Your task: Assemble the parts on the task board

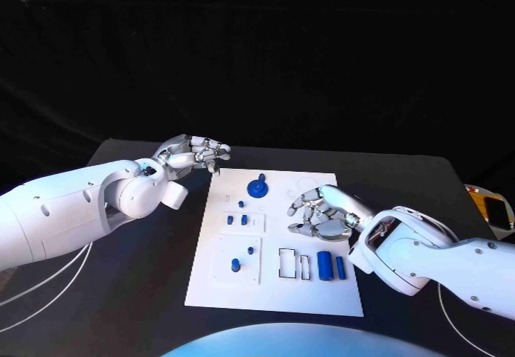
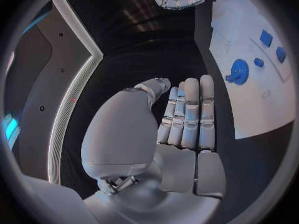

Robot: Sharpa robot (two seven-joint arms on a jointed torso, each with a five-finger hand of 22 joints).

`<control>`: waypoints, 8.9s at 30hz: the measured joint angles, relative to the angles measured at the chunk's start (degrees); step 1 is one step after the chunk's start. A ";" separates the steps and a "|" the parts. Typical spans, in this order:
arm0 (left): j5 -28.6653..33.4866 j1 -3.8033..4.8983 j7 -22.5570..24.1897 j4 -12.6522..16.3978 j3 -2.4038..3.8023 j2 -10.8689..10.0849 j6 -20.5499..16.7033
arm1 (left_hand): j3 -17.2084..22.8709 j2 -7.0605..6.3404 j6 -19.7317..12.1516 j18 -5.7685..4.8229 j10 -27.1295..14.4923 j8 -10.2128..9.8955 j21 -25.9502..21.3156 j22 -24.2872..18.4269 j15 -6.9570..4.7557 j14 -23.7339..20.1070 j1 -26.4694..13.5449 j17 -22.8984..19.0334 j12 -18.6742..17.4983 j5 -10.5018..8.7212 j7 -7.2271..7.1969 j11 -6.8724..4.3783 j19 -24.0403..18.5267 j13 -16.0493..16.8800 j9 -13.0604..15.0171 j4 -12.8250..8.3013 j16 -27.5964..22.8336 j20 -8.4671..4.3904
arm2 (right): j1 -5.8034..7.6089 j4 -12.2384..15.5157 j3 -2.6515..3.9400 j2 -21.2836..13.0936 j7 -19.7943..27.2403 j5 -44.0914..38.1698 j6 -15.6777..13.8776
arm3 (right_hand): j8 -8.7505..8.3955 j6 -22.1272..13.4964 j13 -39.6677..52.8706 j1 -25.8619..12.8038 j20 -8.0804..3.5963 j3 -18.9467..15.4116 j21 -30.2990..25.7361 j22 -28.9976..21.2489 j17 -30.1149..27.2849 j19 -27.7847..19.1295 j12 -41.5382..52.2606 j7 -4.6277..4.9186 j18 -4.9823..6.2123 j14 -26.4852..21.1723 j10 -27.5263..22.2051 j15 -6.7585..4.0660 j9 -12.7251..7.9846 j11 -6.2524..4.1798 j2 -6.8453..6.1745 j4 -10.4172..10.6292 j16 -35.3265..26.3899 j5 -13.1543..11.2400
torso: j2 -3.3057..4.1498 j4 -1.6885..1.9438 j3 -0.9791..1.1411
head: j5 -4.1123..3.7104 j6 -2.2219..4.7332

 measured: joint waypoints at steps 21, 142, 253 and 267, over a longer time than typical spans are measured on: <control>0.04 -0.71 1.58 0.40 -0.11 -0.11 2.35 | -3.17 -2.31 -0.51 -0.01 -0.73 0.00 -2.05 -1.19 0.50 -0.51 -2.31 0.16 0.26 0.00 -0.50 0.10 0.21 0.07 -0.07 2.85 0.00 0.21 | -1.99 5.51 -1.33 -11.38 -11.13 2.37 5.70 | 6.76 -3.54 34.91 -2.96 -0.42 -9.28 4.54 -0.02 5.45 -0.02 28.67 -0.68 -0.91 0.00 8.76 0.01 5.47 -0.30 0.40 9.78 4.33 5.67 | -0.52 -0.53 0.08 | -1.84 -0.48; -0.66 -0.83 -0.13 0.56 -0.28 0.31 4.90 | -3.16 -1.30 -0.50 0.00 -1.13 0.00 -2.42 -1.58 0.29 -0.71 -1.30 0.39 0.70 0.00 -0.50 0.11 0.41 0.17 -0.05 2.84 0.00 0.41 | -4.51 0.48 -1.28 4.09 -21.64 7.91 6.85 | 12.75 1.37 43.62 -4.77 -1.64 -22.34 7.31 -0.04 5.47 -0.03 39.48 -3.01 -1.80 0.01 16.50 -1.62 8.74 -1.95 6.28 13.49 6.31 4.30 | -0.46 -0.53 -0.02 | -0.30 -1.39; -0.35 -0.84 0.32 0.73 -0.38 0.91 4.16 | -2.74 -0.02 -0.71 0.00 -1.13 0.00 -2.64 -1.71 0.29 -0.71 -0.02 0.49 0.91 0.00 -0.29 0.10 1.03 0.22 -0.12 2.75 0.00 0.20 | -7.65 3.00 -2.35 -6.29 -20.37 -9.61 1.95 | 10.12 1.17 43.67 8.20 -2.07 2.96 7.20 -0.01 5.46 -0.02 35.72 -2.96 -1.80 0.12 15.77 -2.75 8.44 -2.85 1.36 11.32 6.09 14.07 | -0.74 -0.75 -0.07 | -1.64 -1.76; -0.29 -0.84 0.37 0.87 -0.38 0.93 4.17 | -2.75 -0.25 -0.71 0.01 -1.13 0.00 -2.64 -1.70 0.29 -0.71 0.21 0.48 0.90 0.00 -0.29 0.10 1.03 0.21 -0.12 2.76 0.00 0.20 | -7.20 4.37 -2.35 -5.68 -15.98 -1.62 -1.90 | 10.15 0.66 43.67 2.08 -2.06 7.20 7.46 -0.02 5.49 -0.02 35.72 -2.61 -1.80 0.12 15.77 -2.75 8.45 -2.85 0.91 8.45 6.09 16.89 | -0.73 -0.76 -0.10 | -1.73 -1.85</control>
